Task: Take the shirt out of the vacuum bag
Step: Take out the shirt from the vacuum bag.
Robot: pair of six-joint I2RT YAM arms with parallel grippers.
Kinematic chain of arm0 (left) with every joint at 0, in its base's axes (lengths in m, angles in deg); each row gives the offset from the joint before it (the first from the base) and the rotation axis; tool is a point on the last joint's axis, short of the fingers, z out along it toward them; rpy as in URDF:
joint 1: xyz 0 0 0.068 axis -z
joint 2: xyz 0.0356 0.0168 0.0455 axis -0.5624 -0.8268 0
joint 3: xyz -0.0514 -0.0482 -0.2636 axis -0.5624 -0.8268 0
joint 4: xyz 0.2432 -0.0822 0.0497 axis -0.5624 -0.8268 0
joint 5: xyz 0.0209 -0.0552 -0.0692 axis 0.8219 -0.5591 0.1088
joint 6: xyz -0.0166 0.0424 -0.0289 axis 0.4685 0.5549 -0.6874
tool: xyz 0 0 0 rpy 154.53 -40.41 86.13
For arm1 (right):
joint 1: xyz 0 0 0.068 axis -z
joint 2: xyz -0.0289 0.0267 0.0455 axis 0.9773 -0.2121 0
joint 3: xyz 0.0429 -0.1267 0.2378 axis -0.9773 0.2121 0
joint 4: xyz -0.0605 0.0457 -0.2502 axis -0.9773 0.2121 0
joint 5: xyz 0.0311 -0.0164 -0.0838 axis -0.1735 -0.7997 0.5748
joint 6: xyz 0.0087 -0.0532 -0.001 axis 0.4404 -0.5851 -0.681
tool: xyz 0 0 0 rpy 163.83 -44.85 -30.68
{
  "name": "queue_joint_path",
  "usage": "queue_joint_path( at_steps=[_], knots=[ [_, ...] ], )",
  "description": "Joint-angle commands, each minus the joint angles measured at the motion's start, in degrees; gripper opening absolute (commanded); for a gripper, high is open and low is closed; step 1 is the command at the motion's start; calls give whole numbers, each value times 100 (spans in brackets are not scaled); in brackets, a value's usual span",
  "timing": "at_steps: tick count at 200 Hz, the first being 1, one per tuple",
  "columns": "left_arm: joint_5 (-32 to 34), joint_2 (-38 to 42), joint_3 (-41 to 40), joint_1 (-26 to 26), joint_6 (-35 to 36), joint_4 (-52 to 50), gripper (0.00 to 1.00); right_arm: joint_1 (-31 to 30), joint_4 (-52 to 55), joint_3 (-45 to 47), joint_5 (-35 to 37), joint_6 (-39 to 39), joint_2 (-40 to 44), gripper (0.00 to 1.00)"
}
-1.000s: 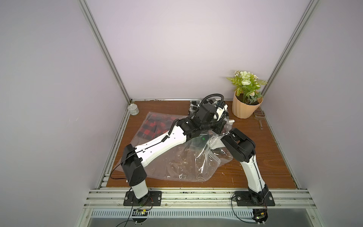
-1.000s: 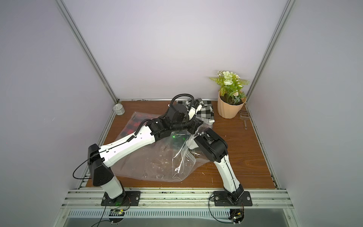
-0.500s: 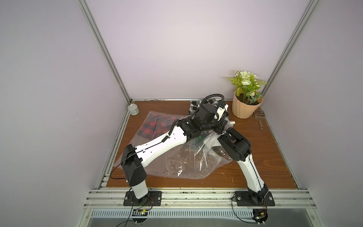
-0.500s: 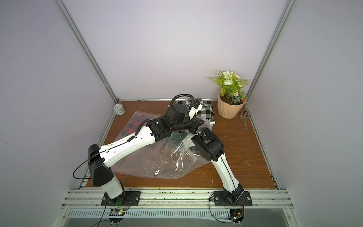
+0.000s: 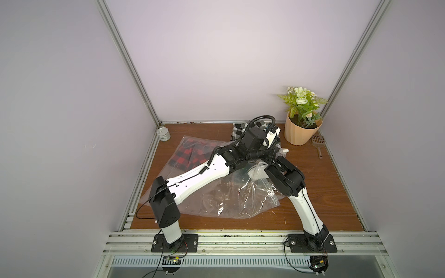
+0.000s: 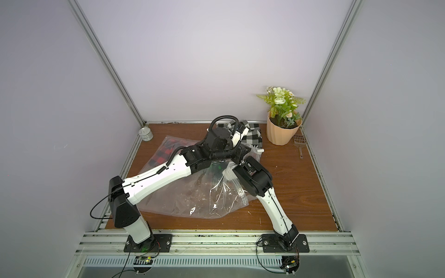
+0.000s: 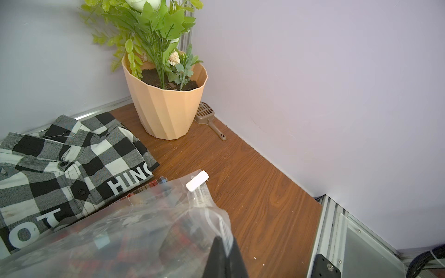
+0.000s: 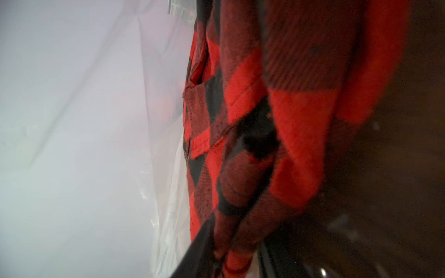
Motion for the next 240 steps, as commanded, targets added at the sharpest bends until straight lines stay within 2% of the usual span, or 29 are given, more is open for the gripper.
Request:
queue_joint_path(
  at_steps=[1,54,164,220,240],
  knots=[
    [-109,8,-53,144,-2,291,1,-48,83,-60,57,-152,11,25],
    [117,47,-203,144,145,194,1,2,-116,340,-205,-377,485,0],
    [383,212,-500,-21,245,127,1,156,-713,1189,-1062,-213,1201,0],
    [387,284,-581,-123,274,123,1,289,-257,1523,-1209,-448,1579,0],
    [385,301,-590,-136,293,115,1,371,241,1575,-1195,-671,1711,0]
  ],
)
